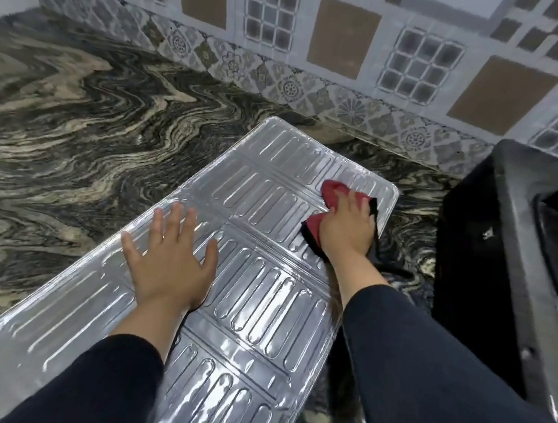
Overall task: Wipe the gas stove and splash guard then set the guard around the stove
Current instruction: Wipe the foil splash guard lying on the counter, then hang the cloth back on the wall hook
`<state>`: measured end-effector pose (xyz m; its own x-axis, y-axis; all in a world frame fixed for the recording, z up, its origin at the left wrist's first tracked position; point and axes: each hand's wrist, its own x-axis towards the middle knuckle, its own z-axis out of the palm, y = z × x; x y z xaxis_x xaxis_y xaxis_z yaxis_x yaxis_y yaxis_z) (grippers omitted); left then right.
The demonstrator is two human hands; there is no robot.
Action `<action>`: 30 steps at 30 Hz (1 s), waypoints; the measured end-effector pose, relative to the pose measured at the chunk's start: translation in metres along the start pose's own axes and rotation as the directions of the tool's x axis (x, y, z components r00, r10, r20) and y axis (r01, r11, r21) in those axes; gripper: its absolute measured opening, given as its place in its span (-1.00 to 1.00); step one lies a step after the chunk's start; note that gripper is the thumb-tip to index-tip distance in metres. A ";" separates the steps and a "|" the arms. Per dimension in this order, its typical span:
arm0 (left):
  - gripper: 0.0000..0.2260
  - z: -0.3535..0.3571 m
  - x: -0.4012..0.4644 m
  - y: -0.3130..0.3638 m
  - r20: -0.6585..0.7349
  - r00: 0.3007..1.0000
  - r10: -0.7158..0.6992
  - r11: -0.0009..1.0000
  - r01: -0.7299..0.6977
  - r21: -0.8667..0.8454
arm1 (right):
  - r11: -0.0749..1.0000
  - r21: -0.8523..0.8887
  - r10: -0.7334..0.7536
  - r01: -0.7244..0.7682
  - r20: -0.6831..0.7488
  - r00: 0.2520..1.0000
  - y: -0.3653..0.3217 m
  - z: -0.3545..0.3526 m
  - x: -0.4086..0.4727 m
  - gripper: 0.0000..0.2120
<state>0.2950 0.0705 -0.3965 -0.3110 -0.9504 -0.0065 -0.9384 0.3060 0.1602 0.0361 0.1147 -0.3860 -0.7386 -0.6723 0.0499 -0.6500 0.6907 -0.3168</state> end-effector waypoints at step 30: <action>-0.77 -0.271 0.005 0.183 -0.331 0.858 0.393 0.288 -0.457 -0.842 | -0.012 0.925 -0.452 -0.379 0.333 0.828 -0.007 -0.287 -0.058 -0.43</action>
<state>0.1620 0.1065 -0.0994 -0.5857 -0.7138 0.3840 -0.0022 0.4752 0.8799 0.0318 0.2254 -0.1145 -0.2583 -0.9571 -0.1311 0.4526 -0.0001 -0.8917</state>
